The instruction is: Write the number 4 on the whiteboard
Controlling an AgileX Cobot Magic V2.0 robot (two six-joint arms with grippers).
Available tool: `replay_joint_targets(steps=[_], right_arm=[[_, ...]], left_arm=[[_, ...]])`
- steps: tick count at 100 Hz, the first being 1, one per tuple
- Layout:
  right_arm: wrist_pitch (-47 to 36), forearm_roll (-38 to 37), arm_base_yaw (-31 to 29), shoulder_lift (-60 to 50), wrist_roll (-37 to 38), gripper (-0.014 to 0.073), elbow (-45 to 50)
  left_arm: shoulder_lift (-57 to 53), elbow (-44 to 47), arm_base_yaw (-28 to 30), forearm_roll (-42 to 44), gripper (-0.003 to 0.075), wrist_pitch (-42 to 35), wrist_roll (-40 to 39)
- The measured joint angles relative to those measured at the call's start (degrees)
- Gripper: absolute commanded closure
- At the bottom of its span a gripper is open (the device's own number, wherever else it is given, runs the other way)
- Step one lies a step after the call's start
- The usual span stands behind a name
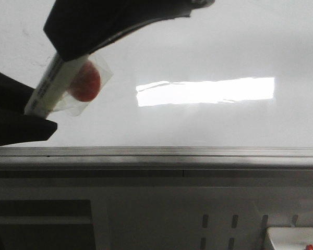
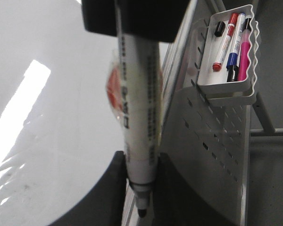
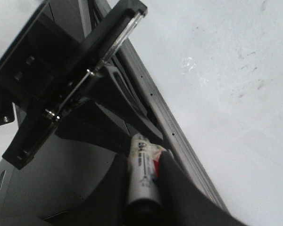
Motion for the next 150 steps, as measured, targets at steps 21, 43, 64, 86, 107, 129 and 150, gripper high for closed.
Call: replay_joint_targets(steps=[21,43,64,86,107,129,150], right_arm=[[0.0,0.0,0.0,0.0,0.1,0.0658,0.0],[1.89,0.11,-0.82,0.0,0.87,0.0658,-0.98],[6.19,0.21,-5.72,0.04,1.51,0.0658,-8.36],[10.36,0.21,-11.06,3.18,1.6,0.0658,-14.92],[12.73,-0.33,-13.01,7.43,1.6,0.0658,-19.42],[12.85,-2.7,-13.74,10.32,1.72,0.0658,-21.79],[12.33,-3.24,-14.62,12.04,1.72,0.0658,-22.57]], left_arm=[[0.0,0.0,0.0,-1.13,0.0419,0.0,0.08],[-1.52,0.0,0.0,-7.73,0.0302,2.05,0.08],[-11.11,0.0,0.0,-13.69,0.0321,11.44,0.08],[-22.88,0.0,0.52,-20.03,0.0325,19.29,-0.03],[-26.93,0.0,5.58,-23.42,0.0334,23.17,-0.35],[-27.05,0.0,10.64,-26.83,0.0334,21.86,-0.5],[-27.05,0.0,11.59,-28.01,0.0334,20.27,-0.5]])
